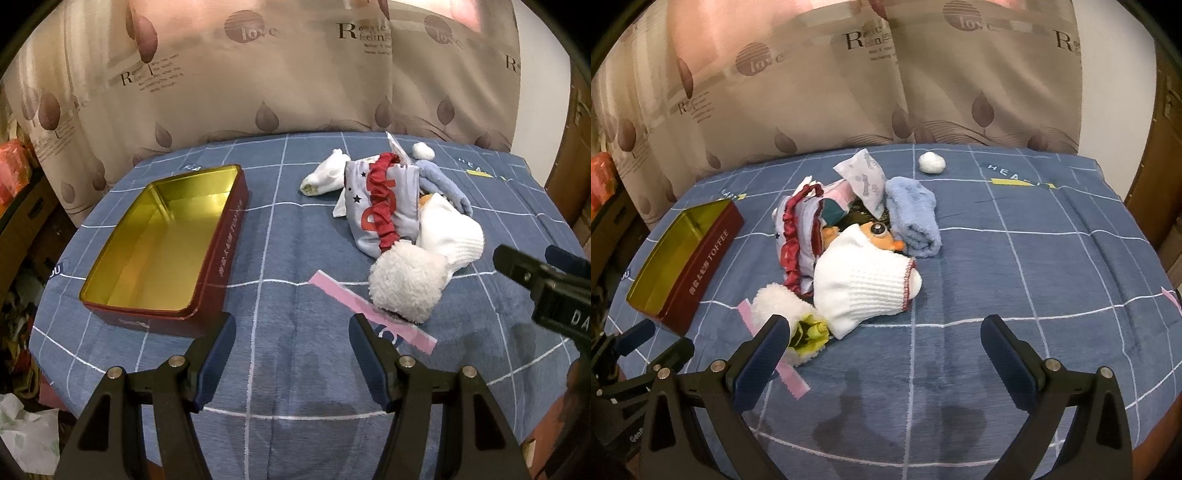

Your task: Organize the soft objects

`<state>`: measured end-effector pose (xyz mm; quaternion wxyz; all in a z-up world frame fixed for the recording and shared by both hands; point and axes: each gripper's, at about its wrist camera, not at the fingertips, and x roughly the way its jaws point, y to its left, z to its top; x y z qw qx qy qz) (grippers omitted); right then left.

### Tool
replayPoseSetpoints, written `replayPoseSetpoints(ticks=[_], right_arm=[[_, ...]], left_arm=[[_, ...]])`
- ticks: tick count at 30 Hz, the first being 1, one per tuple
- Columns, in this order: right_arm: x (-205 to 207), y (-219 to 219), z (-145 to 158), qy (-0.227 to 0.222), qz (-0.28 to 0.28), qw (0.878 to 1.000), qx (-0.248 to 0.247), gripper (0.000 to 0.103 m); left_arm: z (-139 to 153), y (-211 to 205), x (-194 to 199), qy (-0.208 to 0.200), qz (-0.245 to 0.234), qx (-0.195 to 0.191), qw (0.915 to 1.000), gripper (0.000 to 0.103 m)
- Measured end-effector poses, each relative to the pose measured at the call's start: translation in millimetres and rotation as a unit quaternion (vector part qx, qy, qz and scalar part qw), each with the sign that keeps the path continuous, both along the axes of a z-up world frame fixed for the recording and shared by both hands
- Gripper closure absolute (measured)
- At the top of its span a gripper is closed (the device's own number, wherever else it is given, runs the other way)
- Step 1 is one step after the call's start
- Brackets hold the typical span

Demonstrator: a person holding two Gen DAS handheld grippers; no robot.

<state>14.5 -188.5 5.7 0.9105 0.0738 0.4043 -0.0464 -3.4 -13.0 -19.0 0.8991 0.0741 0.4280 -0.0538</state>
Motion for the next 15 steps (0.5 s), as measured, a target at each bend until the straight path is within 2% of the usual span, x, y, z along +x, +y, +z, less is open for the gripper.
replayPoseSetpoints(ticks=[7,11,15], right_arm=[[-1.2,-11.4,4.3,-0.007,-0.017,1.000,0.002,0.000],[-1.9,-21.2,6.7,-0.009,-0.029,1.000,0.007,0.000],[-2.8,-30.2,8.9,-0.012,-0.040,0.999,0.017,0.000]], left_arm=[[-5.1,-5.3,5.4,0.006,-0.031,-0.014,0.9994,0.038],[-8.5,-17.1,9.5,0.010,-0.072,-0.025,0.9970,0.038],[-12.1,-32.3,14.5,0.022,-0.124,-0.040,0.9912,0.038]])
